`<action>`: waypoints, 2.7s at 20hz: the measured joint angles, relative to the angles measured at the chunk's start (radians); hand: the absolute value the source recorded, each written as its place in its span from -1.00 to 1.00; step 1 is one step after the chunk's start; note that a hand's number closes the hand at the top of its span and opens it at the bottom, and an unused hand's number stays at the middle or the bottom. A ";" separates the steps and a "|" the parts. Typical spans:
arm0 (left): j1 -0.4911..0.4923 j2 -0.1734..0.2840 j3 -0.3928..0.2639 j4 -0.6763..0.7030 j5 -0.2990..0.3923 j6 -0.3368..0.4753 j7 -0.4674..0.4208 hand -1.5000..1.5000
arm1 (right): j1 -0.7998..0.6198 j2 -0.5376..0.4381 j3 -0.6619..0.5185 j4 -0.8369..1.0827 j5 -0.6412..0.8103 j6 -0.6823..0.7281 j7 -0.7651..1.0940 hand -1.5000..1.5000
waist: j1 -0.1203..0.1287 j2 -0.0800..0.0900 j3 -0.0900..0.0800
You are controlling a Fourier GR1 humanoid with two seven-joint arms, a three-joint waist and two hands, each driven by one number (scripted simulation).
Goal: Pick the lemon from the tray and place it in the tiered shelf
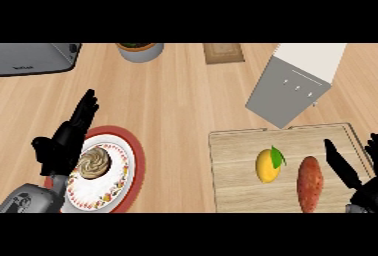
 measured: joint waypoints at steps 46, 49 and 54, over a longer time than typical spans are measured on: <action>-0.098 -0.159 -0.029 0.121 -0.125 -0.062 -0.013 0.00 | 0.004 -0.454 0.454 -0.800 0.807 0.597 1.500 -1.00 | 0.118 0.010 -0.001; -0.095 -0.165 -0.029 0.114 -0.131 -0.062 -0.009 0.00 | -0.035 -0.380 0.470 -0.755 0.855 0.626 1.501 -1.00 | 0.116 0.010 -0.001; -0.071 -0.156 -0.018 0.095 -0.138 -0.065 -0.004 0.00 | -0.095 -0.255 0.475 -0.691 0.926 0.683 1.502 -1.00 | 0.114 0.008 0.000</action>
